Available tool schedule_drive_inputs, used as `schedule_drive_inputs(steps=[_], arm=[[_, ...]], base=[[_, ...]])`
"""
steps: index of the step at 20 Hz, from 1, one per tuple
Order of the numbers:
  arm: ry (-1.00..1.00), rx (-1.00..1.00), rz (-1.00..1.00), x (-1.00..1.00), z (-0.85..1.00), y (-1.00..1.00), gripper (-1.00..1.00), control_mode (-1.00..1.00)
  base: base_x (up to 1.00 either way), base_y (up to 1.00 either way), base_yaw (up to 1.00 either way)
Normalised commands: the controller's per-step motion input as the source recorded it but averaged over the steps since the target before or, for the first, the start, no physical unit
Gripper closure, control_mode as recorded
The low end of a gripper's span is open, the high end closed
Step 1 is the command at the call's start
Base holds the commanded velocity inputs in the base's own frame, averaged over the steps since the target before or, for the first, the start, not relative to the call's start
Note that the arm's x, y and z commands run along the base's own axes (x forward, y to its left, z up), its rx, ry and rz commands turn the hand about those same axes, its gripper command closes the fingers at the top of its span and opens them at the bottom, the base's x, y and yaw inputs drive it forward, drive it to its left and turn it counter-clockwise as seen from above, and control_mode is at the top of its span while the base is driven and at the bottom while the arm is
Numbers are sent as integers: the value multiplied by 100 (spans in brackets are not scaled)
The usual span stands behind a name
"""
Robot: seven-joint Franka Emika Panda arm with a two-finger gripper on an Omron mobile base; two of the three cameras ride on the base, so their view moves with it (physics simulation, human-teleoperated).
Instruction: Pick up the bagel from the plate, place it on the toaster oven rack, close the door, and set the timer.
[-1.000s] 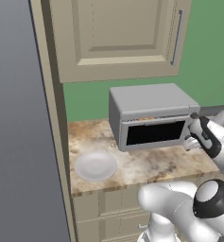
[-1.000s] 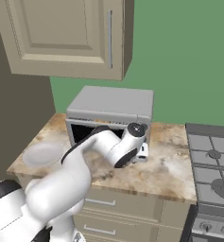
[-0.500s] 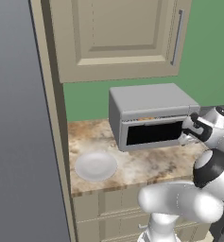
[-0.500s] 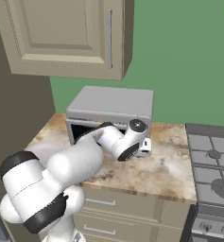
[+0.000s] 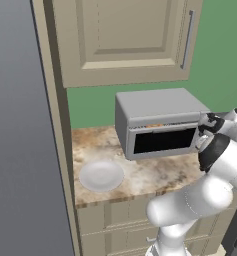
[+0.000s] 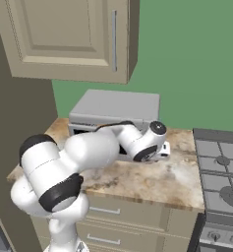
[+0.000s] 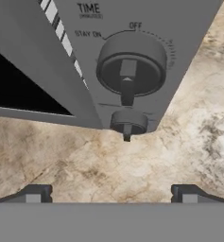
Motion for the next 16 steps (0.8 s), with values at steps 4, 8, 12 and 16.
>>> schedule_drive_inputs(steps=[4,8,12,16], arm=[[2,0,0,11,-12,-11,-100,-100],[1,0,0,0,-16,0,-100,-100],[1,0,0,0,-19,0,-100,-100],[0,0,0,0,-12,0,-100,-100]], base=[[0,0,0],[0,0,0],[0,0,0],[0,0,0]])
